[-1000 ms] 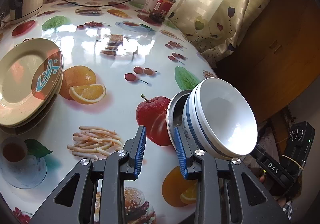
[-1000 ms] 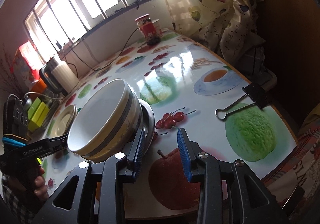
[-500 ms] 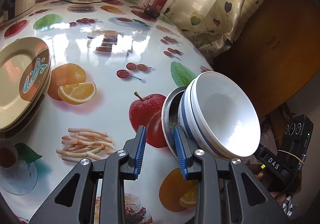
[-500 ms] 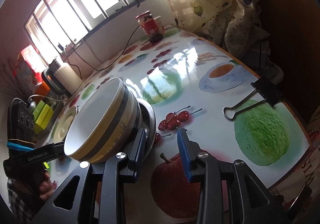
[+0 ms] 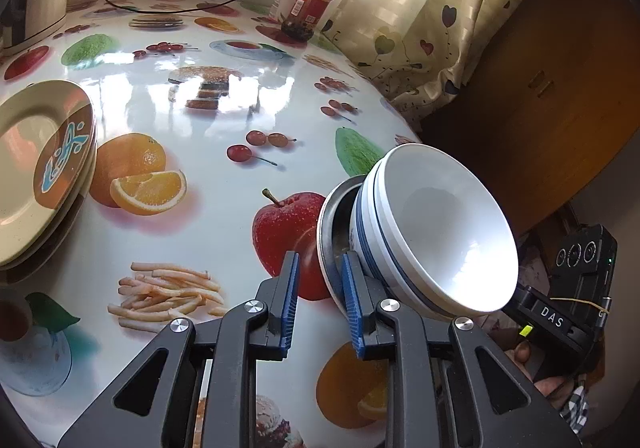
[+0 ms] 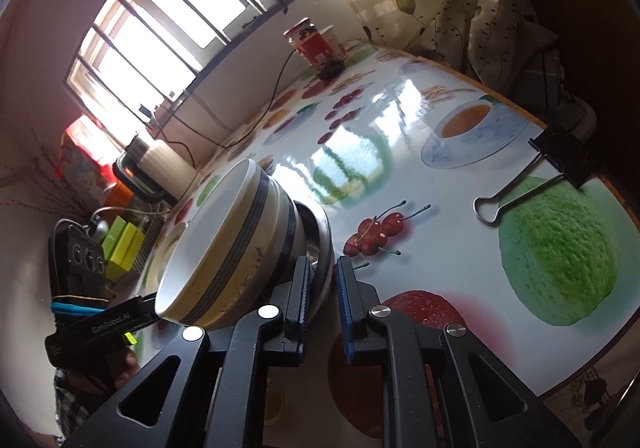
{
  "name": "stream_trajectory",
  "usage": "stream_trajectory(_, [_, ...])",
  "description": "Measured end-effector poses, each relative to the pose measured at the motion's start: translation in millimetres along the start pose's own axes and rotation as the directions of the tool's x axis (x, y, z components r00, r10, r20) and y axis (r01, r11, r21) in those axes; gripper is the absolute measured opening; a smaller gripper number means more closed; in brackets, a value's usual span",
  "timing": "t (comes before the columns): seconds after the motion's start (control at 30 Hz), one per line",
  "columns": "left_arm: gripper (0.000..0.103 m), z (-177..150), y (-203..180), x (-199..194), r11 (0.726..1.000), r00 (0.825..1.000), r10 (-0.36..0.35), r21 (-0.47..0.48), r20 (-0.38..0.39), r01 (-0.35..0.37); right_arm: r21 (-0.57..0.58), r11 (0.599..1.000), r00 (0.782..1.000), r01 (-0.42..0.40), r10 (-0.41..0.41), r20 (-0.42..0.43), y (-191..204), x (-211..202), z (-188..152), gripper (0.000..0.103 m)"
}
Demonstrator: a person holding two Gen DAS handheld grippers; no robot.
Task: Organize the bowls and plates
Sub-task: 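Carry the bowl stack with the left tool toward the beige plate stack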
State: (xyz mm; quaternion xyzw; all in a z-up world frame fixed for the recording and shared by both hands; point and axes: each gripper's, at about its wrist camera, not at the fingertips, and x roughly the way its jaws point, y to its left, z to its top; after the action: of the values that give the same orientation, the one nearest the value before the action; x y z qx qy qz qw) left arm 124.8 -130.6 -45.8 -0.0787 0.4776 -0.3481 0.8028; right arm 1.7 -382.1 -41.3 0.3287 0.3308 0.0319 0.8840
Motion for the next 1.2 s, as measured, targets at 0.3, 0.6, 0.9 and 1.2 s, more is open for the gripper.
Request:
stream_trajectory(0.3, [0.017,1,4,2,0.999,0.999,-0.035,-0.021,0.0,0.035,0.049,0.998,0.999,-0.046,0.046,-0.005,-9,-1,0,0.011])
stream_trajectory(0.6, [0.017,0,4,3,0.999,0.999,-0.042,-0.022,-0.004,0.042,0.068,0.996,0.998,-0.065,0.065,-0.008,-13,0,-1,0.011])
stream_trajectory(0.9, [0.012,1,1,2,1.0,1.0,-0.02,0.004,0.005,0.02,0.038,0.998,0.998,-0.055,0.056,-0.014,-8,-1,-1,0.011])
stream_trajectory(1.2, [0.012,2,1,2,1.0,1.0,-0.017,0.006,0.006,0.017,0.039,0.998,0.998,-0.059,0.059,-0.013,-8,0,-1,0.011])
